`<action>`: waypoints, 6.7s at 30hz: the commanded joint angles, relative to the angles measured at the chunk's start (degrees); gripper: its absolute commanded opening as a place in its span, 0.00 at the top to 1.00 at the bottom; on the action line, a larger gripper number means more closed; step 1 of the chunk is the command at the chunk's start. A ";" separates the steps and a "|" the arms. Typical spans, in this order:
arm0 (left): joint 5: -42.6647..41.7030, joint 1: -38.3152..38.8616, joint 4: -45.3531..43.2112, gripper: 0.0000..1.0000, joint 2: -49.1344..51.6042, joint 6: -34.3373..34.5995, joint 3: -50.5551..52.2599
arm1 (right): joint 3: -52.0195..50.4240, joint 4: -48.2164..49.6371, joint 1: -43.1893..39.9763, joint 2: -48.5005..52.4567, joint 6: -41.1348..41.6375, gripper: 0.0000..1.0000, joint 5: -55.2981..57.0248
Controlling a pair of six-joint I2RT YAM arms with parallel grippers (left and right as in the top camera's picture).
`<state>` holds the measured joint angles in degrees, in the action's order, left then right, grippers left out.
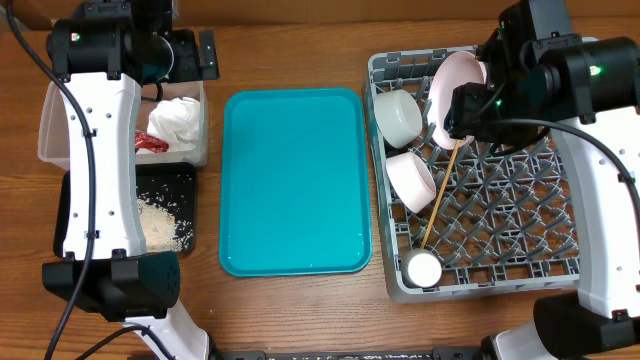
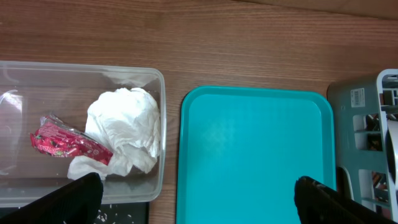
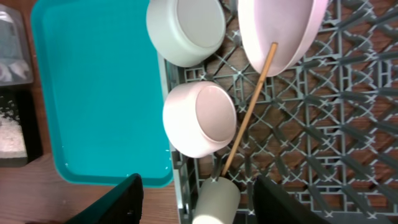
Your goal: Sort waste into correct bins and load items into the dishwasher
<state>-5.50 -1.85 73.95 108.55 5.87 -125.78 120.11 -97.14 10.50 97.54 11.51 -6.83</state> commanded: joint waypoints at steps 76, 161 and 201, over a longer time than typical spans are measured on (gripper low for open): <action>0.13 0.37 -0.04 0.00 -0.24 0.57 0.15 | -54.86 67.30 -0.90 -43.25 -7.48 0.00 2.75; 7.80 0.85 -4.44 0.00 -12.04 -0.98 2.97 | -119.67 92.30 -5.66 -97.37 -7.04 0.00 6.14; -1.57 -3.52 -80.21 0.00 -105.48 -8.48 123.86 | -119.67 92.30 -5.66 -97.37 -7.04 0.00 6.14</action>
<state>-6.70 -5.37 -5.85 5.93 0.78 -4.32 1.06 -5.19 4.91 0.78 4.67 -1.08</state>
